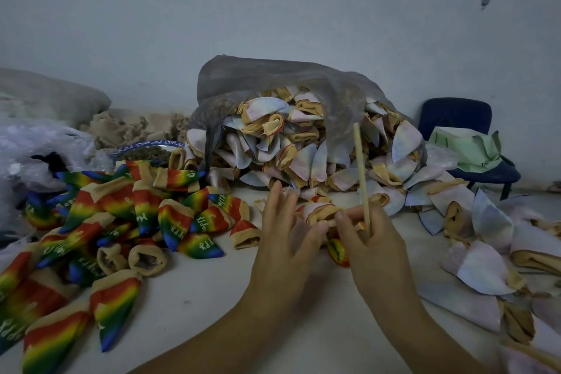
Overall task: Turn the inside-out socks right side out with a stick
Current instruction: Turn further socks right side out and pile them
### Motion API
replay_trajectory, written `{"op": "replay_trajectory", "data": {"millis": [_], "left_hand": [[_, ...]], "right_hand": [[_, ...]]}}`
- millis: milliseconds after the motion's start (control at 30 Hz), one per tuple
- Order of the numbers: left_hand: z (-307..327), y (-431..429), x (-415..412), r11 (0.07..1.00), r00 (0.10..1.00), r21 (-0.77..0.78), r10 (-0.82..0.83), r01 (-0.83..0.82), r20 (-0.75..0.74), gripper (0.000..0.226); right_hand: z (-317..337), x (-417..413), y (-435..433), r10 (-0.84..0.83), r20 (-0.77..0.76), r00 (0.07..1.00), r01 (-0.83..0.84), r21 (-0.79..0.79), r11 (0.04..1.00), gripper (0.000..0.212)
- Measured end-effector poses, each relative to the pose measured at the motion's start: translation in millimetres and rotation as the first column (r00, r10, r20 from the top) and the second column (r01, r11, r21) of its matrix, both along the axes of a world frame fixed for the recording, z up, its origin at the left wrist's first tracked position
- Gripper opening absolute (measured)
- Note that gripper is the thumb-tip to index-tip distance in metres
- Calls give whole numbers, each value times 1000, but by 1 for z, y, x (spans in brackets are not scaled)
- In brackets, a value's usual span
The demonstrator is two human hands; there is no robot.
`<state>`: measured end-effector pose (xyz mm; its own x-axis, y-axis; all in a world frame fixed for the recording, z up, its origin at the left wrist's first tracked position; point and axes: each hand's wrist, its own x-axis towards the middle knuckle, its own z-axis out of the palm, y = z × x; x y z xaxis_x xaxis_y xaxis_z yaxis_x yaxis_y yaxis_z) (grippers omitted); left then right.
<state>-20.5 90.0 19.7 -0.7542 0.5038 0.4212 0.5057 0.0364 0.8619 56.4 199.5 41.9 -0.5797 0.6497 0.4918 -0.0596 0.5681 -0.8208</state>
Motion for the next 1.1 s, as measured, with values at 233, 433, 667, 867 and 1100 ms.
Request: {"op": "replay_trajectory", "data": {"millis": [233, 433, 667, 867, 1100], "left_hand": [[2, -1, -6, 1000, 985, 5, 29, -30, 170, 32], [17, -7, -9, 975, 885, 221, -72, -36, 460, 45], [13, 0, -9, 891, 688, 447, -373, 79, 623, 30], [17, -3, -18, 843, 509, 524, -507, 123, 696, 31], [18, -4, -18, 781, 263, 620, -615, 75, 744, 8]], "right_hand": [[-8, -6, -10, -9, 11, 1000, 5, 323, 947, 12], [-14, -11, -10, 49, 34, 998, -56, 239, 969, 13], [-10, -9, -4, 73, -8, 997, -73, -3, 997, 17], [-8, -8, -2, 105, -53, 993, -113, -193, 975, 18], [-5, -9, -14, 217, -82, 973, -232, -335, 913, 20]]}}
